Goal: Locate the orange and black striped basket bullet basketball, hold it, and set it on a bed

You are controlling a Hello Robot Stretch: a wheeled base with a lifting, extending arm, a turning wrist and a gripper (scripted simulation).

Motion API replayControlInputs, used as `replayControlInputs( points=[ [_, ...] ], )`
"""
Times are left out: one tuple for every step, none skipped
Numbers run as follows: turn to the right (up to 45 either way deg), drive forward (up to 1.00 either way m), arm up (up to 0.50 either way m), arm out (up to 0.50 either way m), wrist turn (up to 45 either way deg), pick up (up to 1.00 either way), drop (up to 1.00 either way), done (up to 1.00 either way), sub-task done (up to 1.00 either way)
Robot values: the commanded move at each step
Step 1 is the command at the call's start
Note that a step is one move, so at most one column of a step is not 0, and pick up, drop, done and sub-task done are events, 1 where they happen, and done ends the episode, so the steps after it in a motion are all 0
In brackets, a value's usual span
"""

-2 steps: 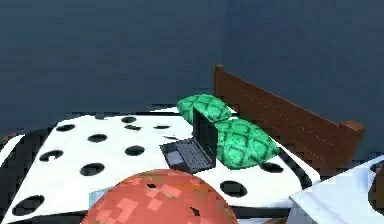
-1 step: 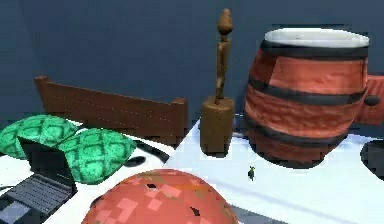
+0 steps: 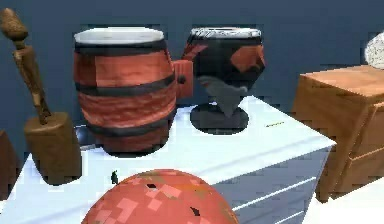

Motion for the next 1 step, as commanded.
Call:
replayControlInputs(
  points=[
    [45.0,0.00,0.00,0.00,0.0,0.00,0.00,0.00,0.00]
  ],
)
